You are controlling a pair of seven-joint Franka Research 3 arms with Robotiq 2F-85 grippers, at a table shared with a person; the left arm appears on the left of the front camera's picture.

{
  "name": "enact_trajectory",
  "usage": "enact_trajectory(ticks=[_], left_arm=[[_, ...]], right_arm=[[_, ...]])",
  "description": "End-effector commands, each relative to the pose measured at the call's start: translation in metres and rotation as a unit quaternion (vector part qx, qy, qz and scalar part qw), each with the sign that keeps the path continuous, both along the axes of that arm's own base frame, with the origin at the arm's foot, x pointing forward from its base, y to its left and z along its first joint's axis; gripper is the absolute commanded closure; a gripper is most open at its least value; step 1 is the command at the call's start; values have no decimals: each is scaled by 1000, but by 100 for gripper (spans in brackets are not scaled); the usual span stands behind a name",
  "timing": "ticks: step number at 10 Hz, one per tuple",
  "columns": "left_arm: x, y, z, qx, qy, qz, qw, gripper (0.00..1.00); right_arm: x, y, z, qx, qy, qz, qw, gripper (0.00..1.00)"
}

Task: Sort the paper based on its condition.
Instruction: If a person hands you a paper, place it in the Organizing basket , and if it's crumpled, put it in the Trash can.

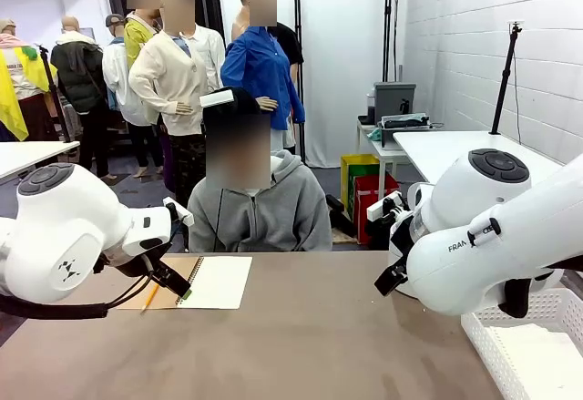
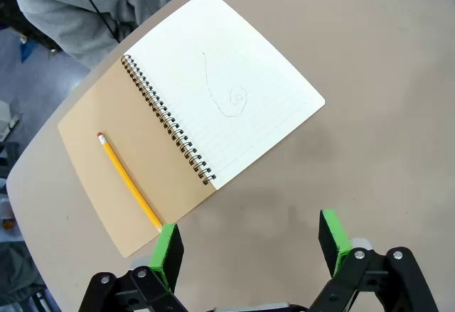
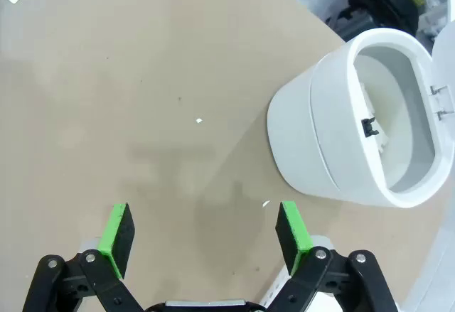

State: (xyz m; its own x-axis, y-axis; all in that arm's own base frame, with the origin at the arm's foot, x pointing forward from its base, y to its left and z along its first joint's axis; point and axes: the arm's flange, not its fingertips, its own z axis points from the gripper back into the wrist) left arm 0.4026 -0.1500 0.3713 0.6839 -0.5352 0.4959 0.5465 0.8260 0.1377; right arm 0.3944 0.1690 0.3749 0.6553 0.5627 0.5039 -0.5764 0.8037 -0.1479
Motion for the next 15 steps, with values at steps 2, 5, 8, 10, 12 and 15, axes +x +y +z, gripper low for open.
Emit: enact_trajectory(ticks=[2, 5, 8, 10, 12, 15], left_arm=[[0, 0, 0, 0, 0, 0, 1000, 0], [0, 0, 0, 0, 0, 0, 1000, 0], [0, 0, 0, 0, 0, 0, 1000, 0], [0, 0, 0, 0, 0, 0, 1000, 0], [-5, -5, 4, 23, 0, 2, 1000, 0], [-13, -10, 27, 8, 33, -17, 999, 0]], right_arm=[[0, 0, 0, 0, 0, 0, 1000, 0], [0, 0, 0, 0, 0, 0, 1000, 0], [0, 0, 0, 0, 0, 0, 1000, 0], [0, 0, 0, 0, 0, 0, 1000, 0], [0, 0, 0, 0, 0, 0, 1000, 0], [-15, 22, 3, 11, 55, 28, 998, 0]])
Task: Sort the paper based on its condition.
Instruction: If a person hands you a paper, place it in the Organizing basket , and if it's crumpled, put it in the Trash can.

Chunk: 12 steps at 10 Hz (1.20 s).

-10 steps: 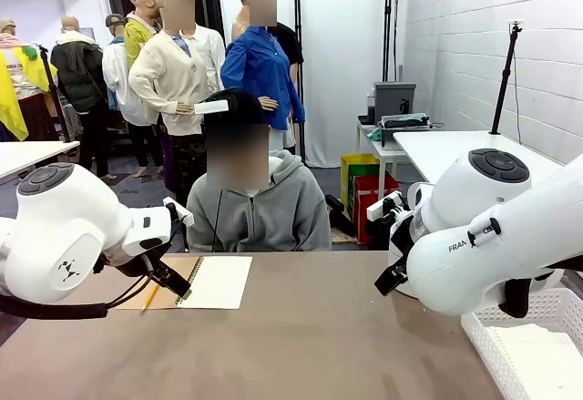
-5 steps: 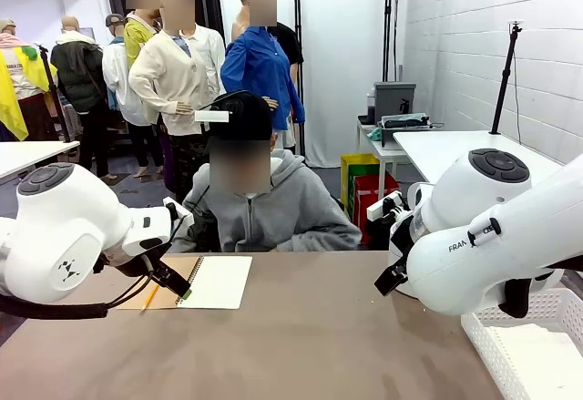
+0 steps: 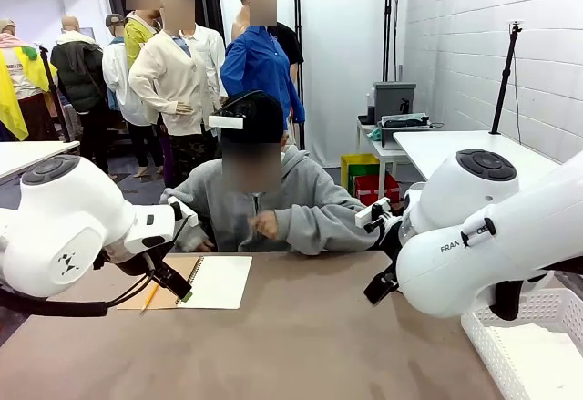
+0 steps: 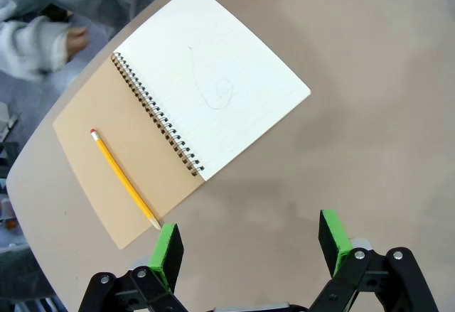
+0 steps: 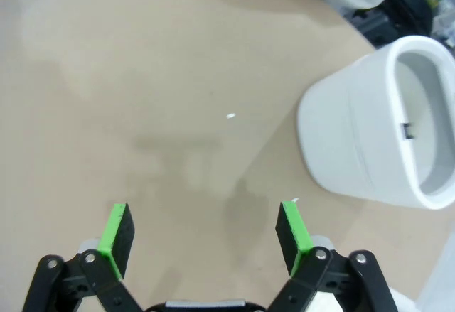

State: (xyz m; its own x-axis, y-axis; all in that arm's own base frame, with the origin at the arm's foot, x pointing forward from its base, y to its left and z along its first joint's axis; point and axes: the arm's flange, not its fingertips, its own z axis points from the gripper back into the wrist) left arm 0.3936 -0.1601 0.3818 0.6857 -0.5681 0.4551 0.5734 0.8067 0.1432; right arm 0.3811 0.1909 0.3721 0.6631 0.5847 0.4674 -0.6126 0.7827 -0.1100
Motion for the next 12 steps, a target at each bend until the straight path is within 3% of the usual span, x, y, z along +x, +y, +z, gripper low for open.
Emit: enact_trajectory(ticks=[1, 6, 12], left_arm=[[-10, -5, 23, -21, 29, -14, 999, 0], [-37, -15, 82, -74, 51, -57, 994, 0], [-59, -6, 153, -85, 22, -97, 991, 0]], right_arm=[[-6, 4, 10, 15, 44, 18, 999, 0], [-28, 27, 61, 60, 79, 75, 992, 0], [-42, 45, 132, 110, 77, 122, 983, 0]])
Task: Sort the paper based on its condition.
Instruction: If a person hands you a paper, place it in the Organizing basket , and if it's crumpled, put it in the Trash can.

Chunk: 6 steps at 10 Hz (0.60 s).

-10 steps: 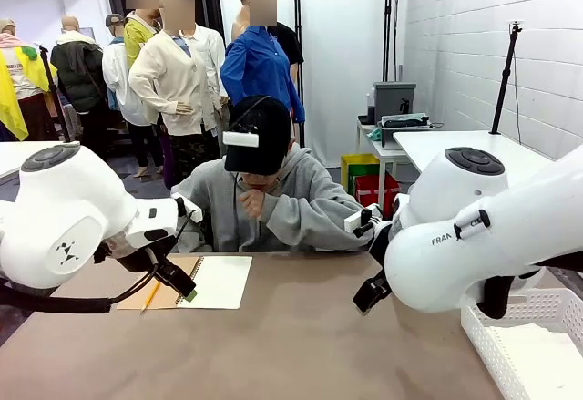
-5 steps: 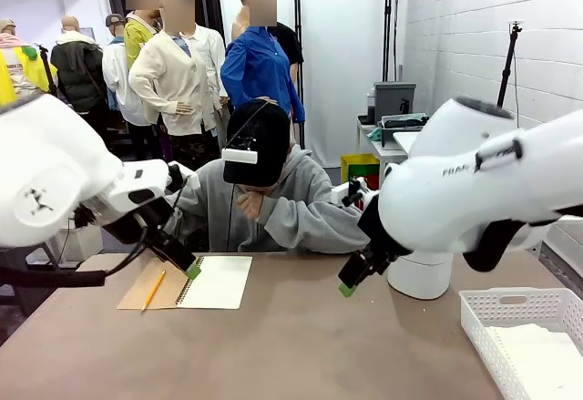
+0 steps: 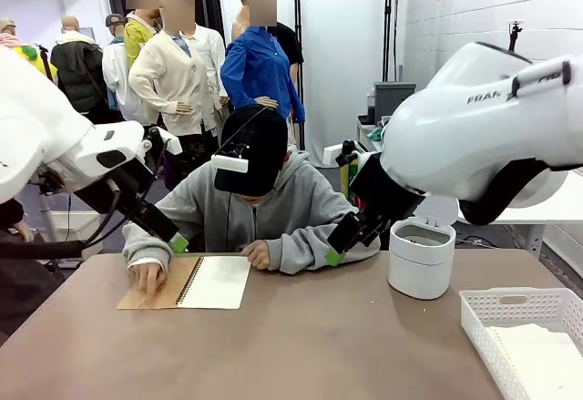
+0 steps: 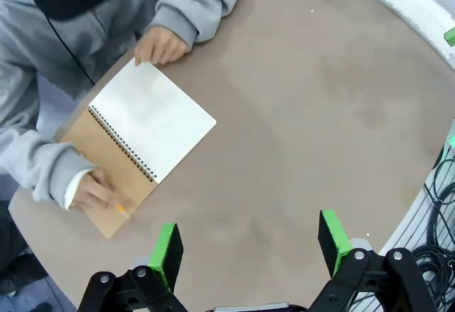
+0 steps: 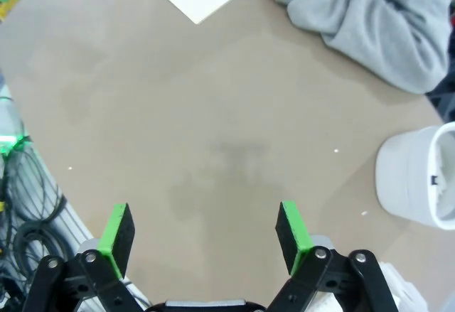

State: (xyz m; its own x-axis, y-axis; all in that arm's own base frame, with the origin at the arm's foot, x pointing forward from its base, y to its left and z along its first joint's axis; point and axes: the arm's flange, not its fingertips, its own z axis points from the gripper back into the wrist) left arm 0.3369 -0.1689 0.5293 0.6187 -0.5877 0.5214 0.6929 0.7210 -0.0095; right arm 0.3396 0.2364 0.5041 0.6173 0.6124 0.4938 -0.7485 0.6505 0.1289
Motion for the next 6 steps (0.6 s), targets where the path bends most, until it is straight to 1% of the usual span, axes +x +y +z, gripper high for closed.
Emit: enact_trajectory(ticks=[1, 3, 4, 5, 6], left_arm=[[-6, 4, 15, 3, -16, -20, 1000, 0], [-15, 5, 27, 5, -42, -17, 999, 0], [-16, 6, 29, 3, -55, -16, 998, 0], [-13, 7, 26, 5, -63, -6, 998, 0], [-14, 1, 31, -5, -36, -12, 999, 0]], right_arm=[[-4, 0, 9, 20, -7, 30, 999, 0], [-9, -2, 23, 21, -29, 27, 999, 0], [-9, -2, 23, 22, -31, 25, 999, 0], [-3, -3, 14, 12, -39, 25, 999, 0], [-10, 1, 26, 14, -28, 13, 999, 0]])
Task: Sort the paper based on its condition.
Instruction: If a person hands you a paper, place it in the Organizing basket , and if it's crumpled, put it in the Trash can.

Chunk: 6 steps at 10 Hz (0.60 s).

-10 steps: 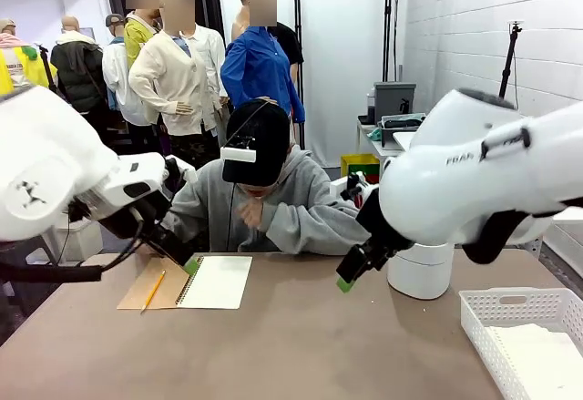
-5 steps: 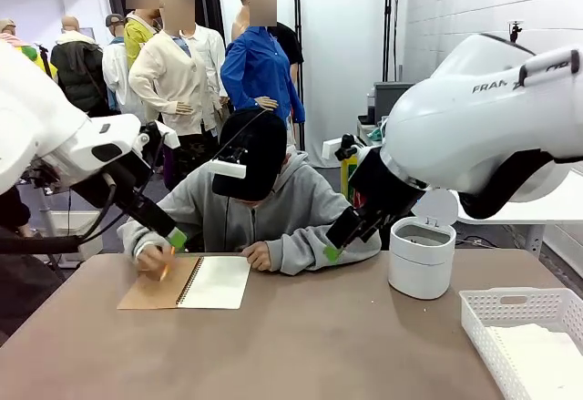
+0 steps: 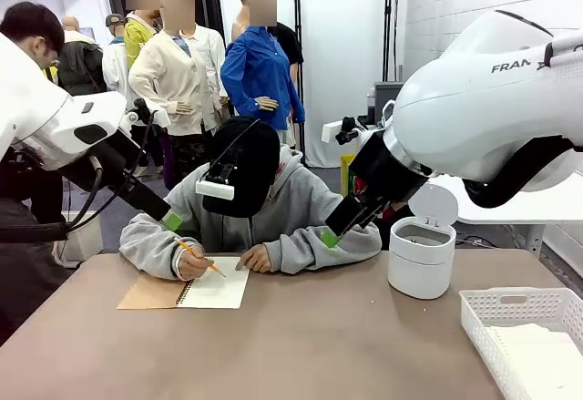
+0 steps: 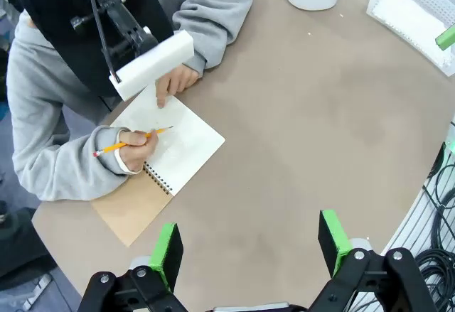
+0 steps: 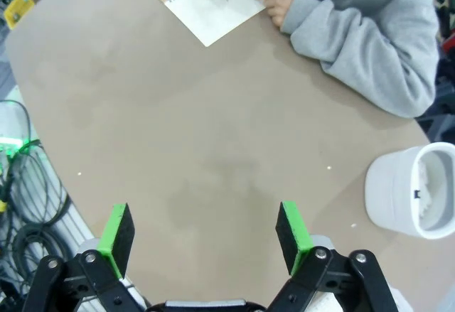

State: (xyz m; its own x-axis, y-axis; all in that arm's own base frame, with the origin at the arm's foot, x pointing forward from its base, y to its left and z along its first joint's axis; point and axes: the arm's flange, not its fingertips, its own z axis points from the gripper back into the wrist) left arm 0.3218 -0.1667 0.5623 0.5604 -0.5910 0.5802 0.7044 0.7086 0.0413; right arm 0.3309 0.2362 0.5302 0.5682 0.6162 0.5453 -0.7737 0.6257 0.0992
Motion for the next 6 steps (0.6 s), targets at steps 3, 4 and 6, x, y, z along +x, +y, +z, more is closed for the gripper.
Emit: enact_trajectory(ticks=[3, 4, 6], left_arm=[[0, 0, -1, 1, 2, 0, 1000, 0], [-6, 2, 11, -1, -16, -7, 1000, 0], [-22, 17, 40, -5, -56, -34, 998, 0]], right_arm=[[0, 0, 0, 0, 0, 0, 1000, 0], [-6, 5, 11, 30, 20, -13, 999, 0], [-13, 15, 38, 64, 36, -22, 997, 0]])
